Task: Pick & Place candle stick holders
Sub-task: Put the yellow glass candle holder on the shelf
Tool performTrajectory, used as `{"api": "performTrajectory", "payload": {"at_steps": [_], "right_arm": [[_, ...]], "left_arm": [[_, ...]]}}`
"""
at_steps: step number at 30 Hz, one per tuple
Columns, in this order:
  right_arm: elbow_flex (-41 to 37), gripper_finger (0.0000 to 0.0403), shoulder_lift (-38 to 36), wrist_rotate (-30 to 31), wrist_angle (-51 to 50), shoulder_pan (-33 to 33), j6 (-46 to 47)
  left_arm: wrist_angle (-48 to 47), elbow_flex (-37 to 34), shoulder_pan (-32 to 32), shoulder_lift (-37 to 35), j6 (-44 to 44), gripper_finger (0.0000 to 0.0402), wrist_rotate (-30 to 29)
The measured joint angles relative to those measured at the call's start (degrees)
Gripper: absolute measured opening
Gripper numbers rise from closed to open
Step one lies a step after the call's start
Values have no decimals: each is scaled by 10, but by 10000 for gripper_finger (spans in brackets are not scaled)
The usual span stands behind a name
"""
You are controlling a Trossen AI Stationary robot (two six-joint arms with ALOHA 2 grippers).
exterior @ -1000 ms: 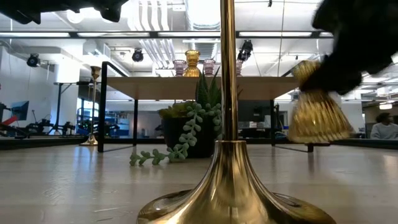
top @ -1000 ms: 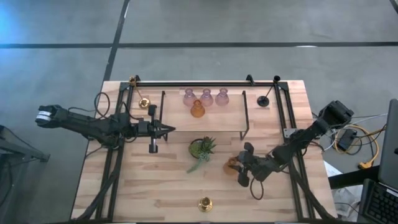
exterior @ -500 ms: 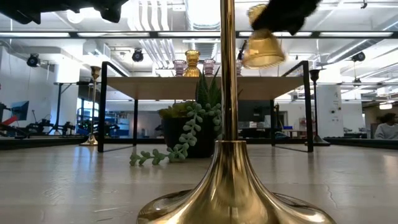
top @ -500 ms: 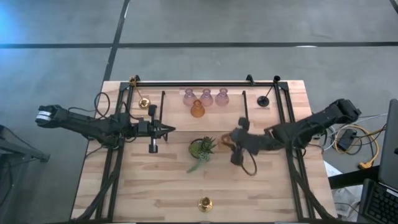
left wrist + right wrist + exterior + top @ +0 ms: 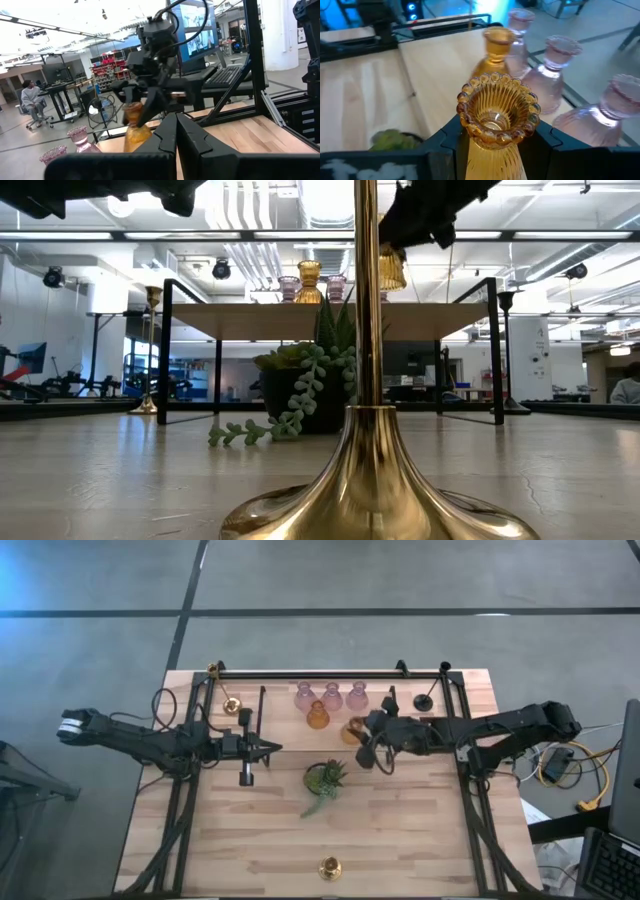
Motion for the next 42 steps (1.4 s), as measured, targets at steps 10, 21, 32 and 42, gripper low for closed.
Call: {"api": "performTrajectory", "payload": {"at_steps": [10, 21, 32, 42], "right_arm": [[-17, 123, 28, -41, 46, -48, -8], [-3, 123, 64, -57, 52, -75, -17], [-3, 123, 66, -56, 56, -99, -17], [-3, 123, 66, -53, 57, -108, -17]], "left_arm": [[4, 0, 0, 0, 0, 7, 0], [1, 0, 0, -1, 0, 7, 0], [0, 0, 0, -1, 0, 7, 0], [0, 0, 0, -2, 0, 7, 0]]}}
